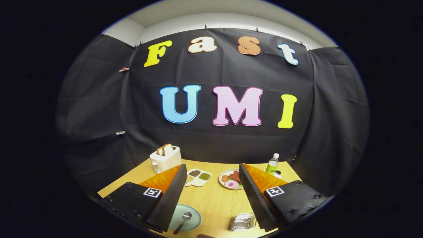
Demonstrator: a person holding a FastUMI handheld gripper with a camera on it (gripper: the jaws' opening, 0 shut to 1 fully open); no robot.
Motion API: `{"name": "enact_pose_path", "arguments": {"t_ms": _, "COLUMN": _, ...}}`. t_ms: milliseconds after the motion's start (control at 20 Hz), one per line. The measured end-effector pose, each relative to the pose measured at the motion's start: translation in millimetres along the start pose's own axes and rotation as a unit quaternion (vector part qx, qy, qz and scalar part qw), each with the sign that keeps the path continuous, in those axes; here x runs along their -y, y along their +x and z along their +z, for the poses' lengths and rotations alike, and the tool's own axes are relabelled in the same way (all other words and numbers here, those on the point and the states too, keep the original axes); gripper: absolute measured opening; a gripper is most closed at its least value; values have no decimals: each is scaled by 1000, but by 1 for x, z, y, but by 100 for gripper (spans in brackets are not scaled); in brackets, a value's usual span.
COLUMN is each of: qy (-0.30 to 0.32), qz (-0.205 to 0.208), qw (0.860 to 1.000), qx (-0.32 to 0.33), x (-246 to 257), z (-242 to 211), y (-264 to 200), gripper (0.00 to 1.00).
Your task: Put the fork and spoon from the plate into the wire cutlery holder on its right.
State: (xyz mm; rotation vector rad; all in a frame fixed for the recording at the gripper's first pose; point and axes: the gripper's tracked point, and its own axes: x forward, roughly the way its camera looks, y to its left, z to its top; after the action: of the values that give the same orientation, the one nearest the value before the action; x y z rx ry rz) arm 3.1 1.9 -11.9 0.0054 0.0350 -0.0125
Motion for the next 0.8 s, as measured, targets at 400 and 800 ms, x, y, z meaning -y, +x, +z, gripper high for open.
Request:
{"name": "enact_pose_path", "arguments": {"t_ms": 400, "qy": -14, "qz": -25, "qw": 1000, "qx": -2, "x": 0, "z": -10, "y": 6, "gripper": 97}}
{"name": "enact_pose_path", "arguments": {"t_ms": 800, "qy": -11, "qz": 13, "qw": 993, "qx": -119, "x": -40, "z": -97, "y": 6, "gripper": 97}}
